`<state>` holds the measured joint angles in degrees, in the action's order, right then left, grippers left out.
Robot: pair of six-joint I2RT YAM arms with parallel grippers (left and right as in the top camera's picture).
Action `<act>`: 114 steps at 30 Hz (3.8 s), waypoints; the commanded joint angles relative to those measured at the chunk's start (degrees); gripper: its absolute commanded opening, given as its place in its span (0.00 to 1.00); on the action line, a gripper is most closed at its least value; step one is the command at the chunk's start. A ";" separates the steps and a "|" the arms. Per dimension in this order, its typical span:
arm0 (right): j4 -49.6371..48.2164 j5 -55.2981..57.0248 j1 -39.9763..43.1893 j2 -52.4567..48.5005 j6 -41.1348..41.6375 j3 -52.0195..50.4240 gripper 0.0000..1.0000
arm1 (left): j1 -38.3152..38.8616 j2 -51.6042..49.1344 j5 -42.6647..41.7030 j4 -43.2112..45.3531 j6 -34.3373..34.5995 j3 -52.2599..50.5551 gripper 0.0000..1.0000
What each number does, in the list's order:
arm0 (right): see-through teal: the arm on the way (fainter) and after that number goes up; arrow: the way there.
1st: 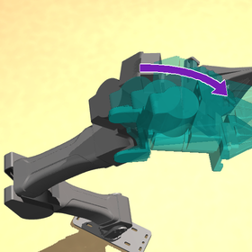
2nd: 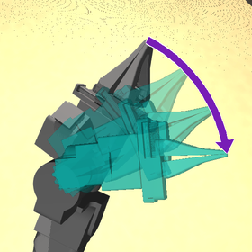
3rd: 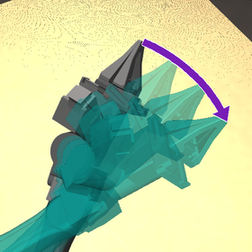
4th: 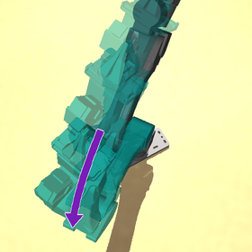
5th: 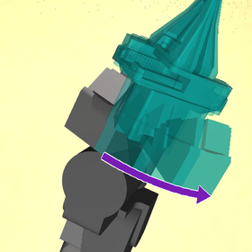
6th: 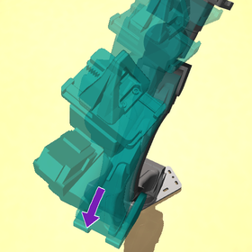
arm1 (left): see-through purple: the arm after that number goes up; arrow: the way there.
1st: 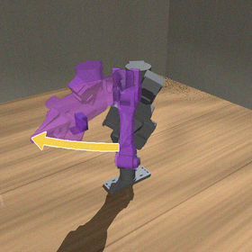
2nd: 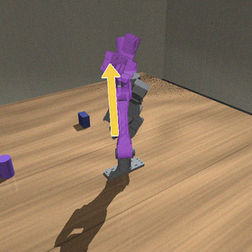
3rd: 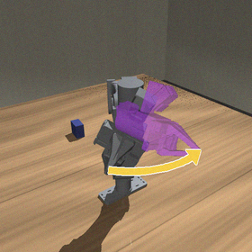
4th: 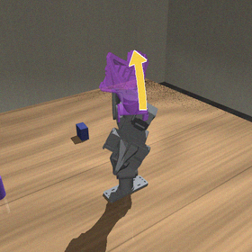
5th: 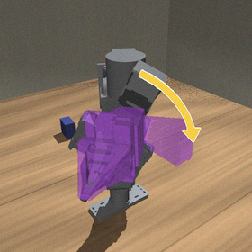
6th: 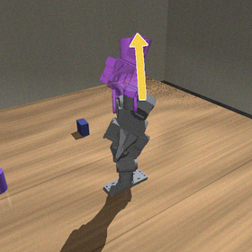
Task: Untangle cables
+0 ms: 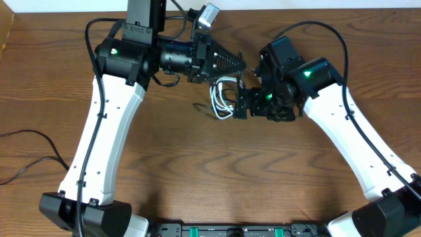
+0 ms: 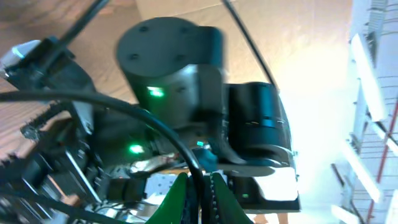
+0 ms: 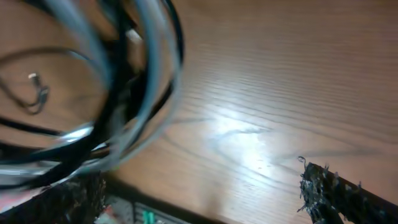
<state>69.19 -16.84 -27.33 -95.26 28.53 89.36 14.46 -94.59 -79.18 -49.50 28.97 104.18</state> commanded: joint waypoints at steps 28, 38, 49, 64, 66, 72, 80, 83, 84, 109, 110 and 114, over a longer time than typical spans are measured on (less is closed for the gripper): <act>-6.80 -29.44 13.14 1.68 -5.73 -1.29 0.99 | -2.10 7.91 16.61 -12.09 -0.79 0.68 0.07; -6.82 -13.09 2.78 1.33 -1.09 -1.31 0.99 | 0.42 7.91 12.74 -4.74 3.58 0.68 0.07; 0.24 8.28 0.94 1.27 1.88 -3.45 0.99 | -6.08 8.59 -5.99 -1.84 3.98 0.68 0.07; 3.37 9.05 16.26 1.29 0.55 -8.37 0.99 | -24.55 10.16 18.43 -20.50 -5.42 0.68 0.07; 3.74 11.47 17.35 1.29 1.75 -8.37 0.99 | -25.29 10.16 30.64 -25.14 -5.38 0.68 0.07; 3.76 18.95 18.01 1.29 7.87 -8.39 0.99 | -25.38 10.10 53.37 -30.56 -5.35 0.68 0.07; -4.22 -7.82 17.92 1.29 -5.95 -8.37 0.99 | -25.38 10.03 59.34 -32.26 -5.40 -0.17 0.08; -4.52 -4.50 17.90 1.29 -3.28 -8.39 0.99 | -25.35 10.03 58.60 -32.39 -5.42 -0.94 0.07; -4.55 -4.22 17.86 1.29 -2.78 -8.46 0.99 | -25.33 10.01 57.53 -32.52 -5.95 -1.16 0.07; -10.03 16.68 0.24 -1.51 4.85 -8.72 0.99 | -9.03 10.05 55.95 -28.76 -2.43 -1.36 0.08; -10.03 16.65 0.24 -2.03 4.79 -8.74 0.99 | -9.03 10.05 56.74 -29.35 -1.86 -1.36 0.07; -10.64 14.03 0.24 -3.50 2.21 -8.79 0.99 | -8.94 10.05 53.40 -29.51 -2.89 -1.36 0.07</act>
<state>58.96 -2.48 -26.76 -97.30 31.81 81.12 5.48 -85.58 -30.52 -78.94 22.57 103.20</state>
